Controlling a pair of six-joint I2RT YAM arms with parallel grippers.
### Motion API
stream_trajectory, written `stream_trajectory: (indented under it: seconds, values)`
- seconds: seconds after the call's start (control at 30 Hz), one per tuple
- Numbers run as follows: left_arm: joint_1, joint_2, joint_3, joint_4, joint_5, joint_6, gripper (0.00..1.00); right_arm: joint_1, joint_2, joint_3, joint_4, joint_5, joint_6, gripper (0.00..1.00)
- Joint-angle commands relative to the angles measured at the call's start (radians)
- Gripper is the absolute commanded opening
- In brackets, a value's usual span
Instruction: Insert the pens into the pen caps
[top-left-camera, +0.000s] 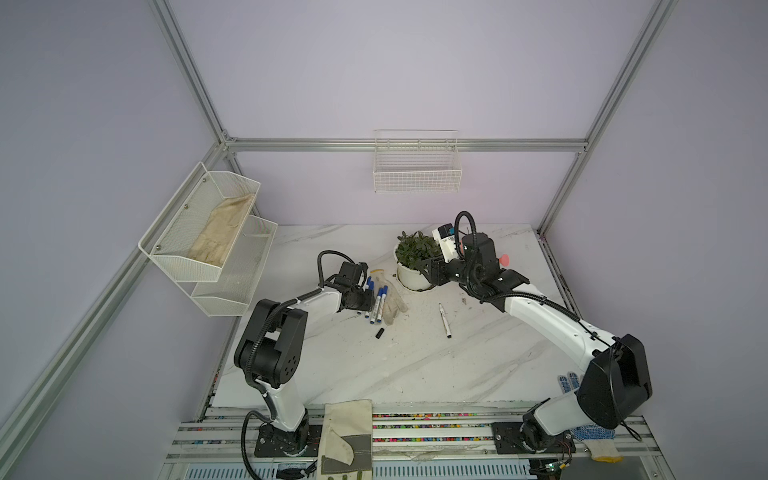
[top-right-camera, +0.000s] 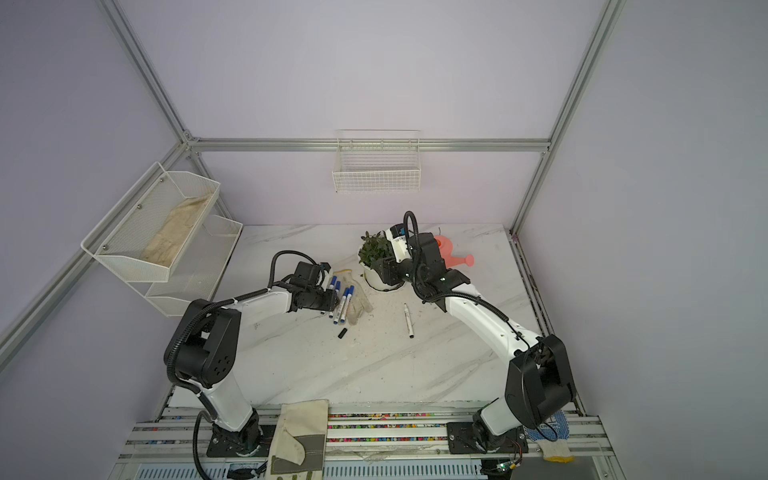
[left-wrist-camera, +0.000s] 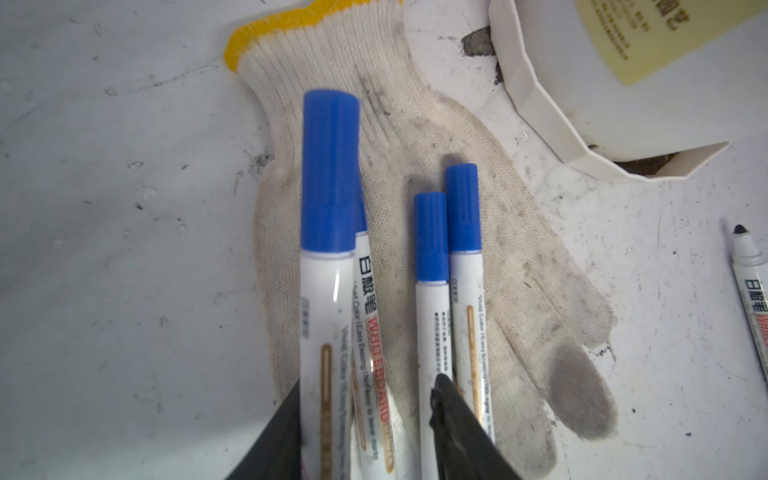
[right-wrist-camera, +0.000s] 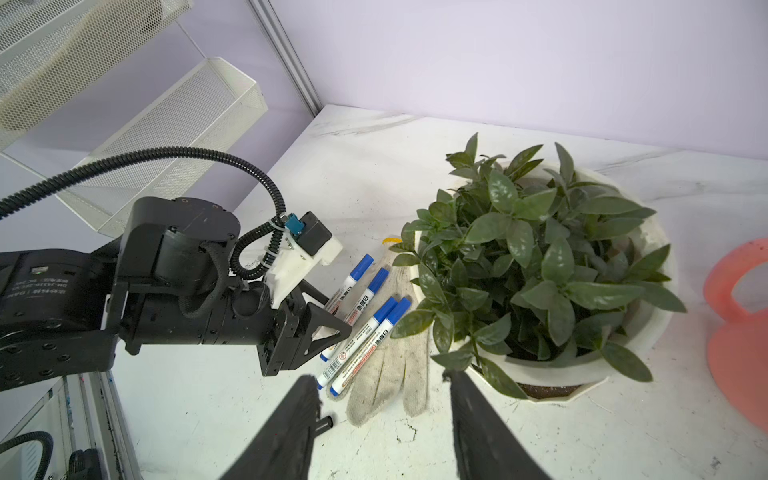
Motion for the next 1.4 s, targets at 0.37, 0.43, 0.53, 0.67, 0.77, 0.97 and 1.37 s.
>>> stream_trajectory:
  seconds: [0.37, 0.43, 0.53, 0.67, 0.77, 0.97, 1.37]
  values:
    - [0.004, 0.004, 0.102, -0.004, -0.001, -0.006, 0.65, -0.004, 0.005, 0.003, -0.031, 0.001, -0.004, 0.52]
    - [0.003, 0.005, 0.101, -0.004, -0.005, -0.012, 0.65, -0.004, 0.004, 0.004, -0.032, 0.001, -0.002, 0.52]
    - [0.003, -0.002, 0.099, -0.004, -0.01, -0.02, 0.66, -0.004, 0.002, 0.003, -0.035, 0.003, 0.0, 0.51]
    - [0.003, -0.022, 0.099, -0.002, 0.0, -0.026, 0.66, -0.005, 0.004, -0.016, -0.045, 0.025, 0.029, 0.51]
    - [0.003, -0.055, 0.088, 0.005, 0.002, -0.035, 0.67, -0.005, -0.001, -0.053, -0.078, 0.051, 0.036, 0.5]
    - [-0.015, -0.181, 0.009, 0.056, -0.084, -0.051, 0.68, 0.011, -0.015, -0.115, -0.215, 0.033, -0.083, 0.5]
    - [-0.015, -0.407, -0.197, 0.165, -0.468, -0.475, 0.71, 0.333, 0.347, 0.094, -0.405, 0.207, -0.428, 0.55]
